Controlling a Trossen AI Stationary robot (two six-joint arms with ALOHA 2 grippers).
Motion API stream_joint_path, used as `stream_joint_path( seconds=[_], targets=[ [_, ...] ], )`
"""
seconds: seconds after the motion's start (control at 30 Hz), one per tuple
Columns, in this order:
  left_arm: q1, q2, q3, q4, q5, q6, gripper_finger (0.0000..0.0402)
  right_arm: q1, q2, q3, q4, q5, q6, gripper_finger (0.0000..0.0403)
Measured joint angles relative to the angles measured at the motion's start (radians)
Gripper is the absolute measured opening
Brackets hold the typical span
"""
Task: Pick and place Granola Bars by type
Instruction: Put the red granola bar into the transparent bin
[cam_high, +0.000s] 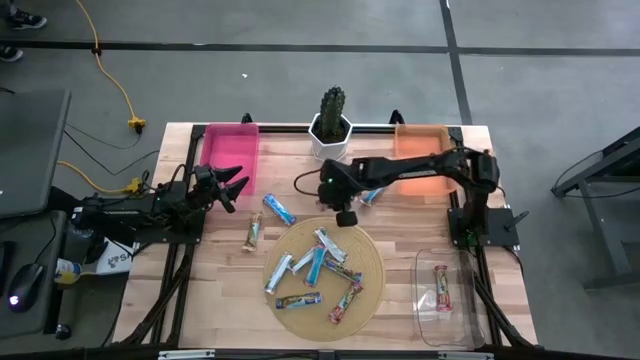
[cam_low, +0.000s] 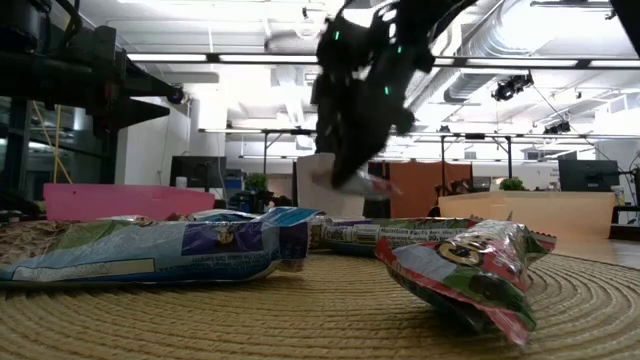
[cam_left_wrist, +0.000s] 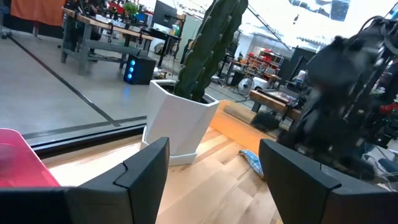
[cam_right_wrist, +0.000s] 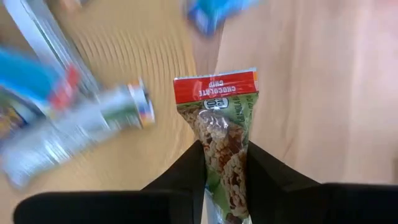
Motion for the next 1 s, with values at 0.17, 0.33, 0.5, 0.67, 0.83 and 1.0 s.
stream_joint_path(
  seconds=[0.17, 0.33, 0.5, 0.67, 0.83, 1.0],
  targets=[
    [0.000, 0.000, 0.000, 0.000, 0.000, 0.000, 0.0245, 0.016, -0.095, 0.000, 0.080, -0.011, 0.141, 0.0075],
    [0.000, 0.000, 0.000, 0.000, 0.000, 0.000, 0.0245, 0.039, -0.206, 0.000, 0.138, -0.015, 0.301, 0.0075],
    [0.000, 0.000, 0.000, 0.000, 0.000, 0.000, 0.0245, 0.066, -0.335, 0.000, 0.148, -0.016, 0.524, 0.0075],
    [0.000, 0.000, 0.000, 0.000, 0.000, 0.000, 0.0245, 0.107, -0.462, 0.000, 0.135, -0.016, 0.742, 0.0075],
    [0.000, 0.000, 0.000, 0.000, 0.000, 0.000, 0.0245, 0.167, -0.560, 0.000, 0.059, -0.019, 0.990, 0.0075],
    [0.000, 0.000, 0.000, 0.000, 0.000, 0.000, 0.0245, 0.267, -0.610, 0.001, -0.076, -0.017, 1.192, 0.0075]
  ],
)
